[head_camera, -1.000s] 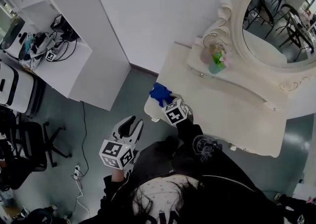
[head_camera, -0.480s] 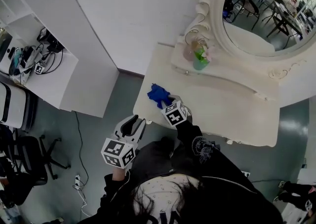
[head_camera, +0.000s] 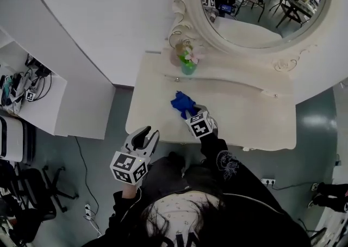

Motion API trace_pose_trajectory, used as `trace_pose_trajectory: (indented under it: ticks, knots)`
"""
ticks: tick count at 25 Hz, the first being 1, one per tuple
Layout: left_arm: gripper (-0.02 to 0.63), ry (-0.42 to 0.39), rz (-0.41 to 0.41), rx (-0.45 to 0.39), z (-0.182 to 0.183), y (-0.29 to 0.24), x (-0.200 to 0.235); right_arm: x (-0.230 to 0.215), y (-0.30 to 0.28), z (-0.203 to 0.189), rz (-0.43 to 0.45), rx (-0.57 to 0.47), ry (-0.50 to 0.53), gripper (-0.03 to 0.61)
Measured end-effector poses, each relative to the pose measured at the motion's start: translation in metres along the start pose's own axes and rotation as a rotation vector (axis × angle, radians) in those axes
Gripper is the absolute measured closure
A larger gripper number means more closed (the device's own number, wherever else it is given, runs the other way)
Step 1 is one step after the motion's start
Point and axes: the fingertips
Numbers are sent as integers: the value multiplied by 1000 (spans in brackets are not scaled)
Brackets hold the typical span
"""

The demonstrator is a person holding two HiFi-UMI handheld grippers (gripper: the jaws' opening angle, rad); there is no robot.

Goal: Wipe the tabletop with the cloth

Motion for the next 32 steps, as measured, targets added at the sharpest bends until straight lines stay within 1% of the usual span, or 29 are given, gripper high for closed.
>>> trace_pose_trajectory:
  ticks: [5, 9, 11, 15, 22, 27, 32]
  knots:
    - [489, -27, -66, 19, 2, -34, -56, -60, 42, -36, -65, 0, -61, 492]
    - [489, -56, -123, 32, 3, -64, -114, -116, 87, -74, -121, 1, -106, 492]
    - [489, -66, -146, 38, 3, -76, -133, -139, 105, -90, -152, 4, -131, 492]
    - [490, -73, -170, 41, 2, -98, -170, -186, 141, -121, -209, 2, -174, 492]
    - [491, -87, -227, 51, -10, -126, -245, -266, 218, -191, -323, 11, -264, 492]
    - [489, -98, -247, 57, -21, -132, -284, -318, 266, -243, -417, 21, -296, 492]
    - [489, -111, -243, 57, -28, -129, -304, -353, 314, -284, -498, 51, -349, 492]
Point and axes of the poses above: the fingertips, and each gripper's own axes: y backward along the fingers, x to its left, z out of its top, and after that the axes turned 6 degrees about z, right-handed
